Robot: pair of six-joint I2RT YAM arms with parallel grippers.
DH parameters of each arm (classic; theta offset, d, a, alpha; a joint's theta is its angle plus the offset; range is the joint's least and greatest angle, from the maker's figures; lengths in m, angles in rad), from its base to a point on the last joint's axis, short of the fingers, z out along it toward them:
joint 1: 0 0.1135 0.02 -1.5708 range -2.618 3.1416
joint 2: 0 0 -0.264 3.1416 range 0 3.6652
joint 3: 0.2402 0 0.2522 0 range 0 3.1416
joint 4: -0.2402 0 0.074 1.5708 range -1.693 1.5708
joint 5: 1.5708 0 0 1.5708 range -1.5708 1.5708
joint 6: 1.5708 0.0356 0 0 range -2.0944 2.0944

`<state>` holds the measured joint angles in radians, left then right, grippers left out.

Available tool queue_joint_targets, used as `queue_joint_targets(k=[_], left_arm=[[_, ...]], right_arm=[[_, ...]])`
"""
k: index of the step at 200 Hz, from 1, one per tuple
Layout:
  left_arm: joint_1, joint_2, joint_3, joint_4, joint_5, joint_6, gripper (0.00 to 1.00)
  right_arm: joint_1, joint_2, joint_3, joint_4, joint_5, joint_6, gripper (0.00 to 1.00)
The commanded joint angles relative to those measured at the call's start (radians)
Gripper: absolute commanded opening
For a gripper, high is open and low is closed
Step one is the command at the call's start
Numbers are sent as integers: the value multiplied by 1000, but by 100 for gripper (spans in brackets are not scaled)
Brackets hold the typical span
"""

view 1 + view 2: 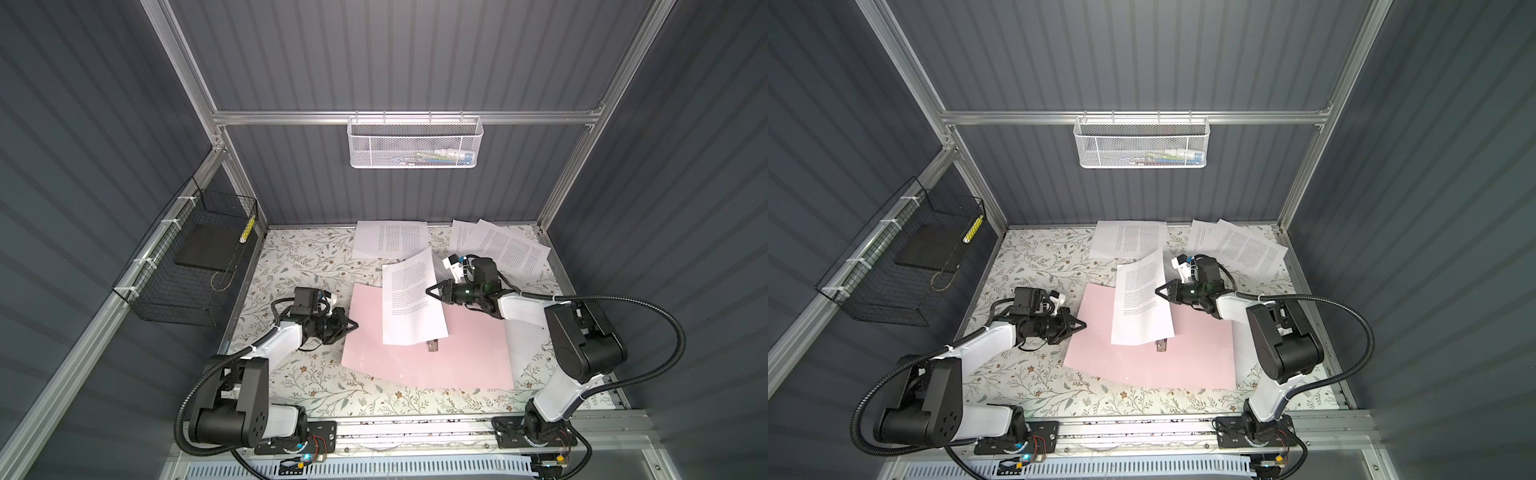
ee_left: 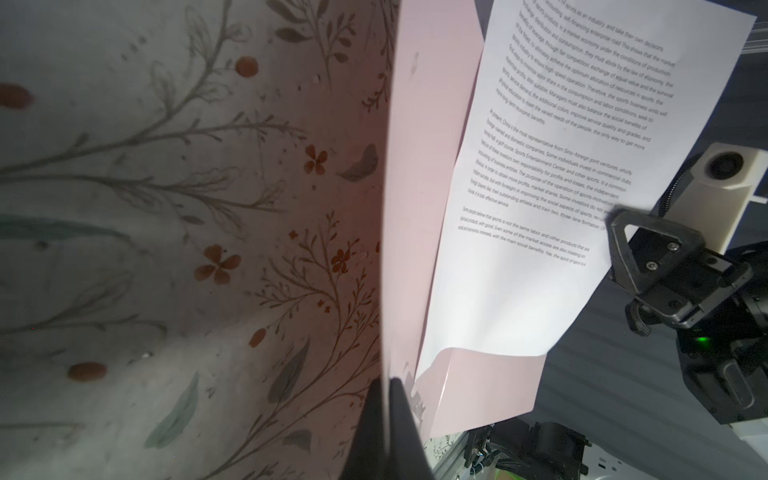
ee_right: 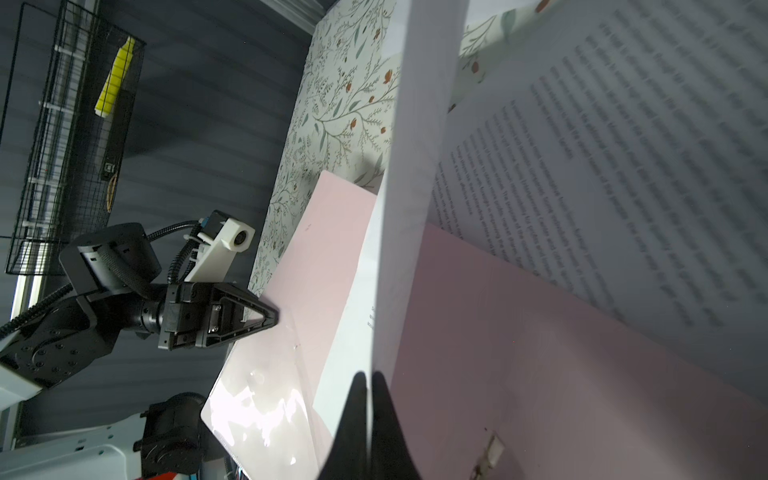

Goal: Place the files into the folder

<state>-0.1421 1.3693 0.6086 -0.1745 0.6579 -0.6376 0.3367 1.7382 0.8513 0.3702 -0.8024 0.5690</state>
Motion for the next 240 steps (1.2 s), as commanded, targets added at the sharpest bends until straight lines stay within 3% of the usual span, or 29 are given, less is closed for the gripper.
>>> queue_joint_targets(k=[1,50,85,119,163,240], left_arm=[[4,4,-12,34,-13,-11,0],[4,12,-24,44,-14,-6,0],[4,22,-47,82,-12,-23,1],[4,37,-64,87,-30,-22,12],[4,45,-81,56,-74,-16,47],[4,58,-105,101,-47,-26,67]], right_arm=[[16,9,-3,73,-59,-33,0],[31,72,-7,200,-161,48,0],[65,122,1,221,-147,81,0],[98,121,-11,167,-44,86,0],[125,88,-20,57,52,77,0],[179,79,-95,131,193,217,0]])
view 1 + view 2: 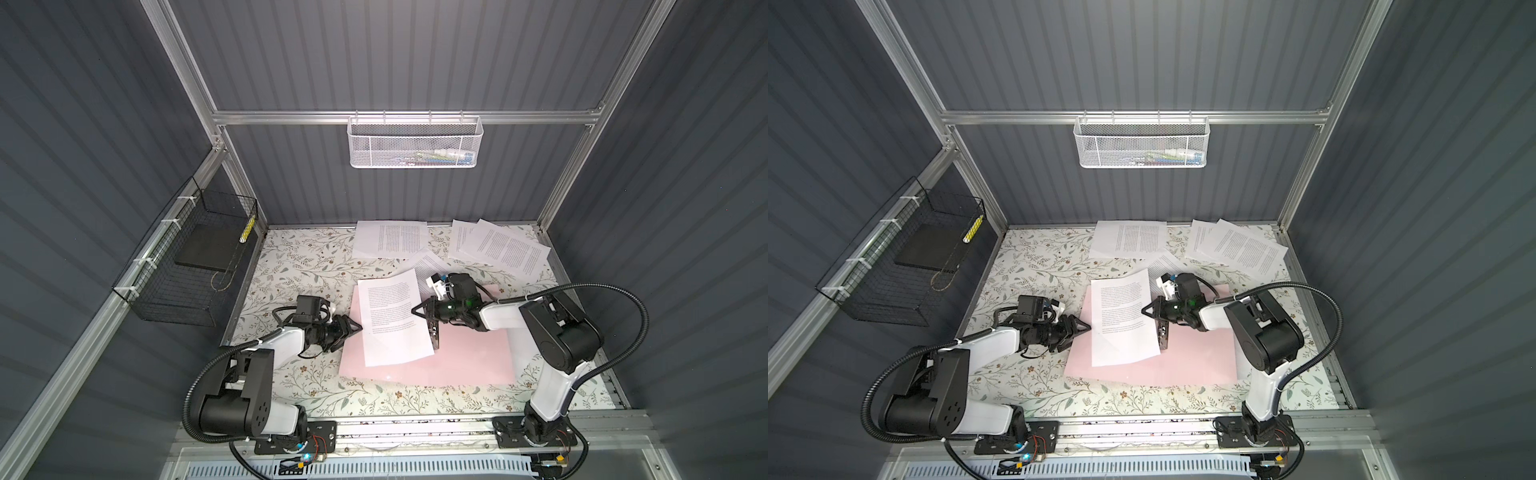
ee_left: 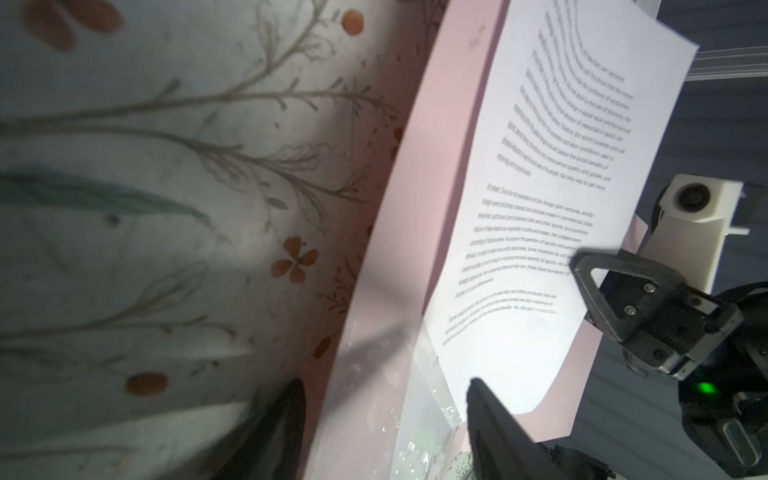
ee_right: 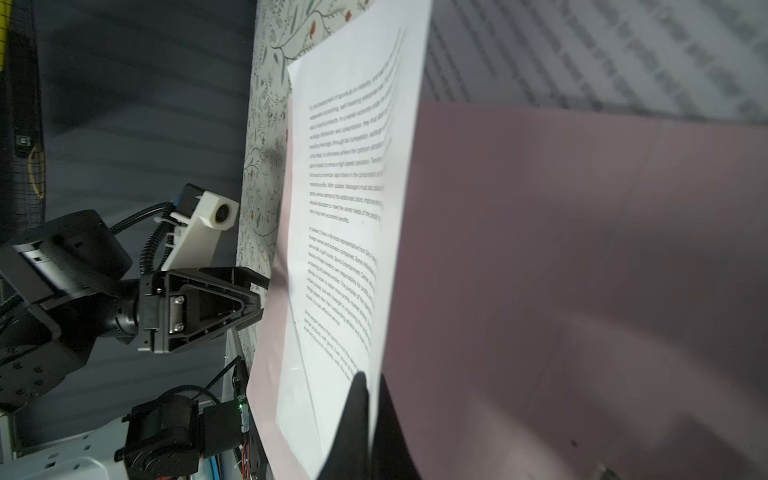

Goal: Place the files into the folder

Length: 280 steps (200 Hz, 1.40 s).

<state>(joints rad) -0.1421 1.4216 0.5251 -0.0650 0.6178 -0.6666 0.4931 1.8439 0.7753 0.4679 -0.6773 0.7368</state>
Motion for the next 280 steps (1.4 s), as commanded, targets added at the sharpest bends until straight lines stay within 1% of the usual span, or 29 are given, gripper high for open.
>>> queue_joint_targets(k=[1,21,40,64,106,146,162,188,204,218,238,241,261,280], left_arm=[[4,5,-23,-8,-7,3,67],[4,8,-33,13,2,-5,70],[4,19,-40,32,13,-16,71],[4,17,-51,48,13,-22,73],[4,14,-51,52,15,-21,75],[4,21,-51,51,15,-15,76],[4,22,-51,51,20,-12,77],[4,5,-51,47,22,-8,82],[4,-2,-51,45,29,-5,88],[4,-11,-52,45,34,-2,90],[4,-19,-58,50,36,-7,96],[4,-19,-58,51,37,-6,96],[4,-21,-60,57,44,-7,99],[4,-21,-62,56,45,-8,100]], right_arm=[[24,-27,-18,35,67,50,0],[41,-22,-4,33,65,56,0],[58,-24,6,20,84,59,0],[71,-31,-2,40,109,95,0],[104,-55,-51,102,179,174,0],[116,-81,-110,123,263,234,0],[118,-90,-128,127,284,238,0],[120,-107,-143,104,302,231,0],[133,-117,-149,95,314,232,0],[149,-126,-152,89,322,231,0],[163,-136,-169,99,331,249,0],[165,-137,-173,102,364,252,0],[171,-124,-189,135,361,276,0],[182,-120,-200,151,372,288,0]])
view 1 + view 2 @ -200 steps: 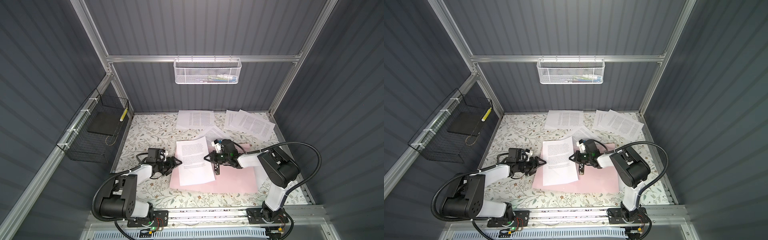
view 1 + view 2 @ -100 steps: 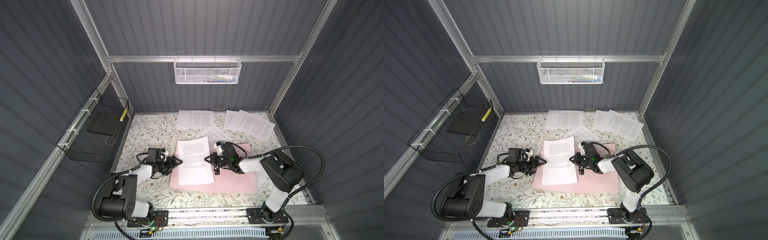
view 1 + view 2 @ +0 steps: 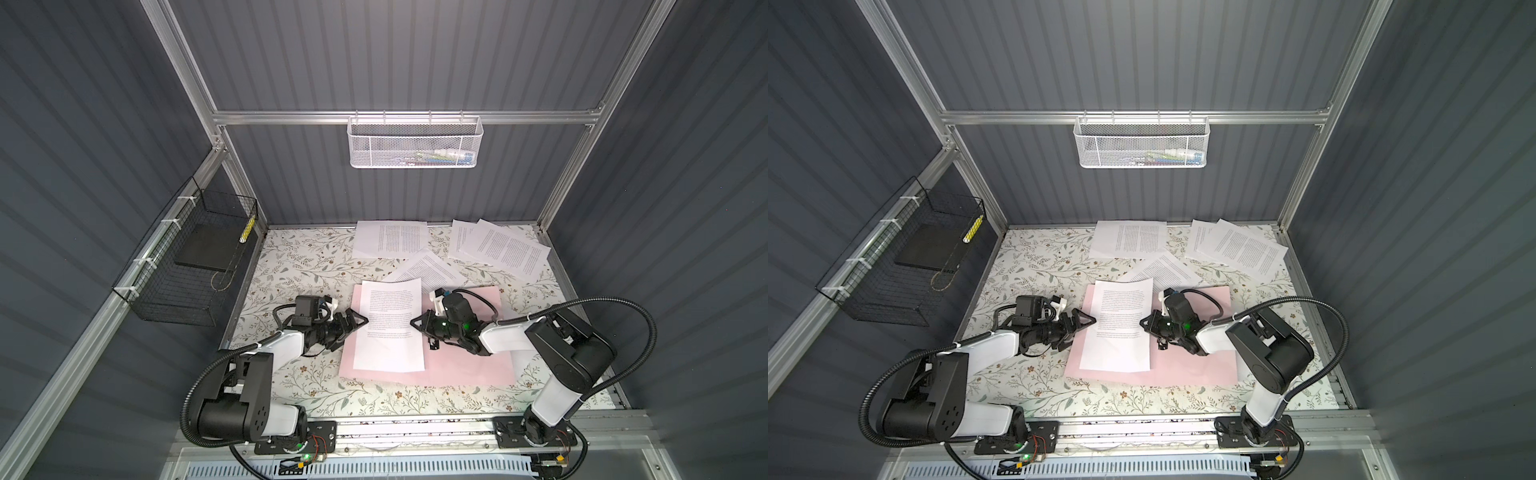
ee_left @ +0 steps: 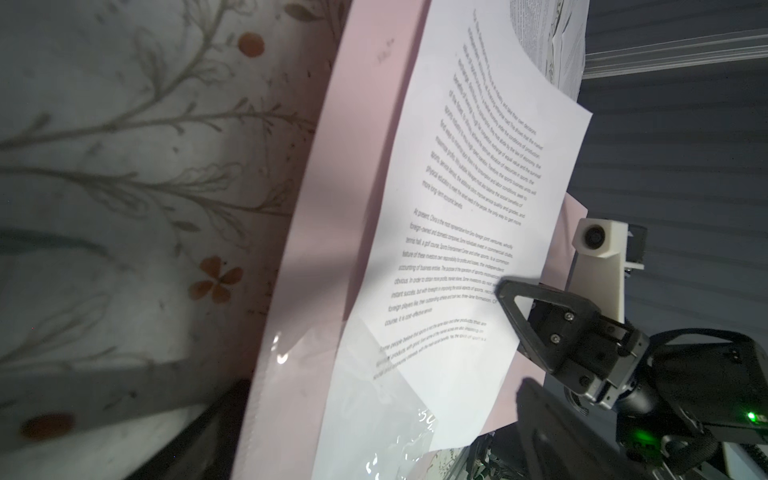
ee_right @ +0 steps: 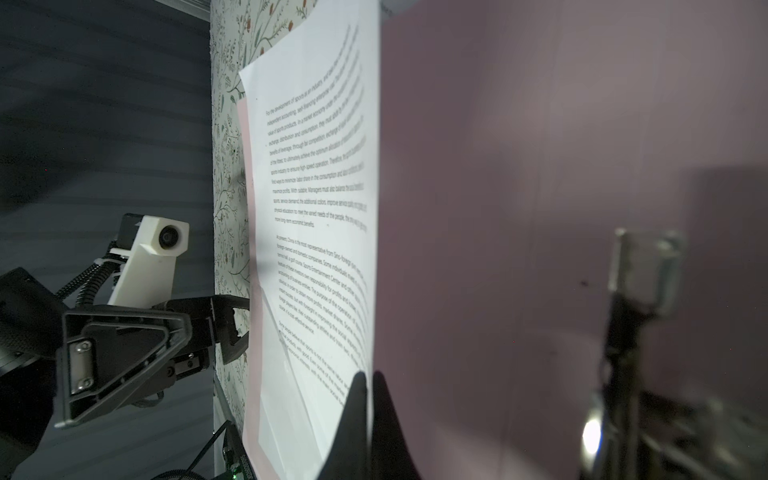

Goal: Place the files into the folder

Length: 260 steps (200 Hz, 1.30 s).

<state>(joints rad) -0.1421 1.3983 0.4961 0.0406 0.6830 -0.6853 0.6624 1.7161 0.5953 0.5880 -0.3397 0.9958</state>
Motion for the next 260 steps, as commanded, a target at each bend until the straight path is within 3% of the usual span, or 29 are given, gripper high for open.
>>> queue_joint_targets(k=[1,137,260], left_arm=[[4,2,-33,-49,-20,11,100],[4,9,-42,-31,-10,1,100],[-34,34,-60,51,-4,-52,100]], right_arm=[[14,8,-20,31,36,30,0],[98,71,-41,142,116,120,0],[123,85,13,187,106,160,0]])
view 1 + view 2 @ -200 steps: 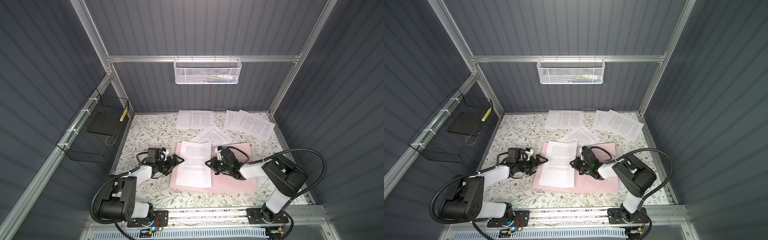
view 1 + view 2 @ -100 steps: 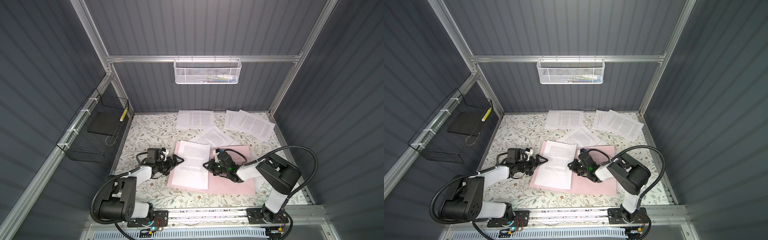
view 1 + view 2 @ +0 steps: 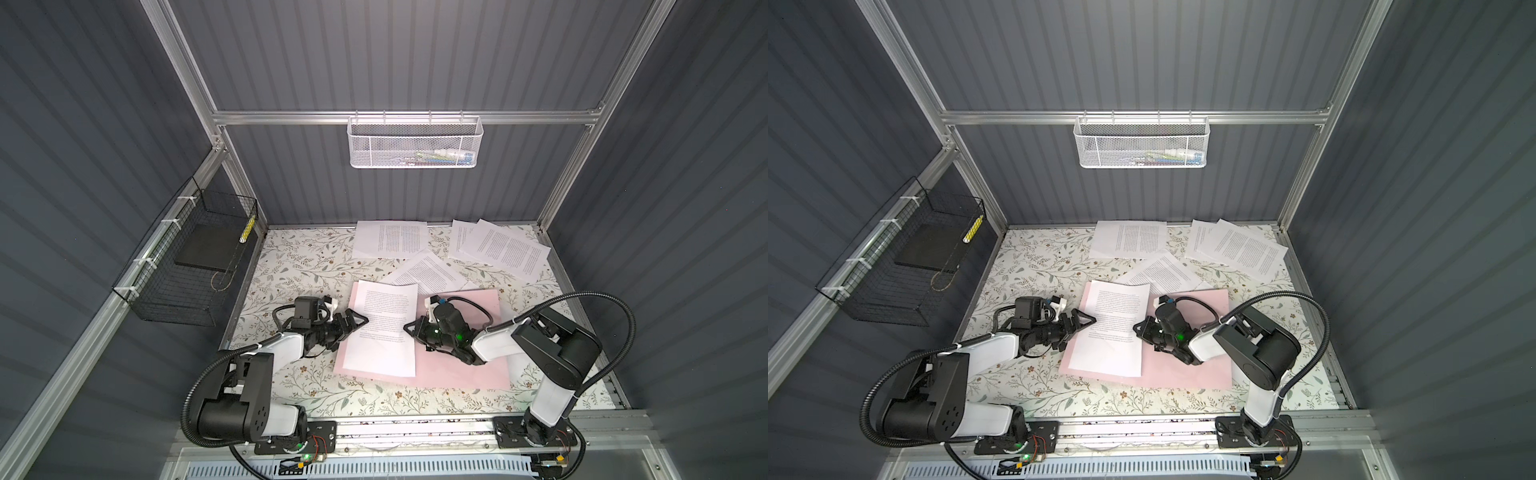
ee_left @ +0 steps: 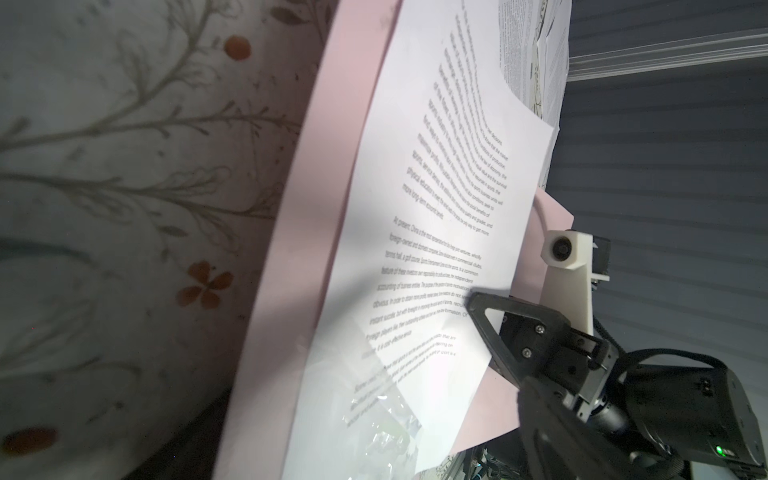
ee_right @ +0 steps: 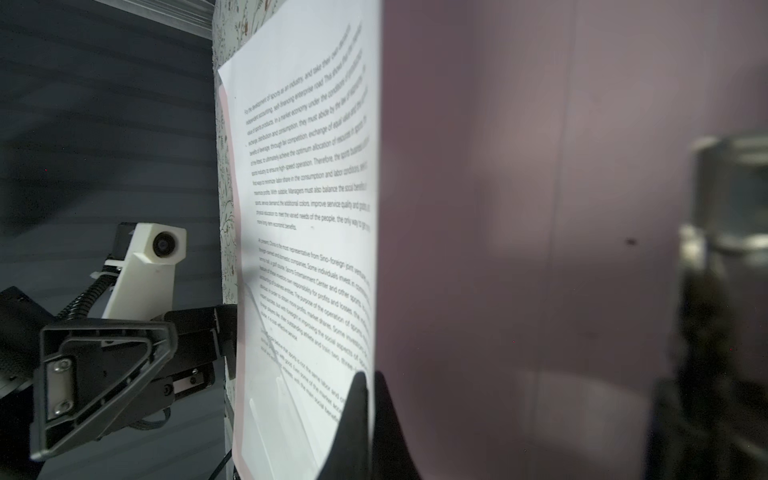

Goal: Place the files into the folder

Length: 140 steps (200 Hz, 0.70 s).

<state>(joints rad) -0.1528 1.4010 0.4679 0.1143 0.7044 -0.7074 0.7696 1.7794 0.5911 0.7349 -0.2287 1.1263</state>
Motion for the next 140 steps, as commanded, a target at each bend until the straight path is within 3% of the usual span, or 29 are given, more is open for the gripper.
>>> queue_joint_targets(k=[1,140], left_arm=[[-25,32,-32,-22,-26,-30,100],[-56,56,-31,15,-44,-66,100]], right_arm=[[17,22,17,44,-6,32,0],[84,64,-50,187,71,147,0]])
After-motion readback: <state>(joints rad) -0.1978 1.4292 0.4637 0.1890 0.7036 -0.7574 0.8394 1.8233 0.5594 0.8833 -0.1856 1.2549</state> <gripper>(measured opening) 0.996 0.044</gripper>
